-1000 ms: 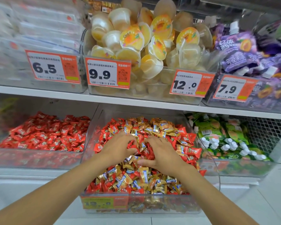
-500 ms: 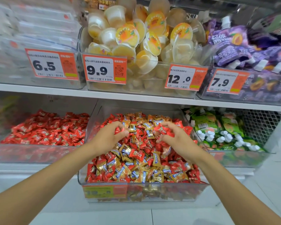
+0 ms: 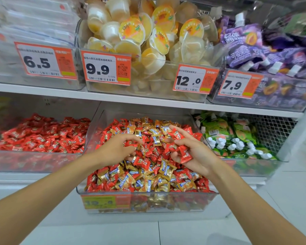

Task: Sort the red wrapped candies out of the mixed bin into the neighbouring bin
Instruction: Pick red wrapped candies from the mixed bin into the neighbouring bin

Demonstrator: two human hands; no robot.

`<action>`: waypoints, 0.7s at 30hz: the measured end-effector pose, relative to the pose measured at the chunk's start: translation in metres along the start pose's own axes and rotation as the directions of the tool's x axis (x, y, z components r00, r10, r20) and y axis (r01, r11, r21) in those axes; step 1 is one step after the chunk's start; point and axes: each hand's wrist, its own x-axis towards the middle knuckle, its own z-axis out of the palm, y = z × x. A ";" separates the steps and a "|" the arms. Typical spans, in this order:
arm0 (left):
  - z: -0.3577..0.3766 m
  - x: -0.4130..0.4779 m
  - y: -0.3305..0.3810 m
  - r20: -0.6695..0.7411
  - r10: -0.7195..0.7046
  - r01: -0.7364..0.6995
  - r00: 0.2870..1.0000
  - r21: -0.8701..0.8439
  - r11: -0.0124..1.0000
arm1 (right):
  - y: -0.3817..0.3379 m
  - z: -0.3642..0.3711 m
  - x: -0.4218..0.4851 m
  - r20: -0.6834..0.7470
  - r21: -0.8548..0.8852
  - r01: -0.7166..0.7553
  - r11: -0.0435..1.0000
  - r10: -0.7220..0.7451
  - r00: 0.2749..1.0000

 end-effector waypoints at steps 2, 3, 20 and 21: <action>0.005 0.002 -0.002 0.020 0.049 -0.050 0.999 0.086 0.995 | 0.000 0.002 -0.002 0.005 0.075 -0.028 0.997 0.028 1.000; 0.007 0.002 -0.003 0.021 0.068 -0.070 0.997 0.121 0.990 | 0.001 0.003 -0.003 -0.002 0.098 -0.039 0.994 0.040 0.999; 0.005 0.005 -0.011 0.139 0.160 -0.202 0.977 0.392 0.898 | 0.020 0.009 0.014 0.049 -0.956 0.139 0.257 -0.329 0.943; -0.001 0.004 -0.010 0.084 0.173 -0.191 0.981 0.351 0.917 | 0.023 0.011 0.017 0.072 -0.983 0.116 0.139 -0.289 0.955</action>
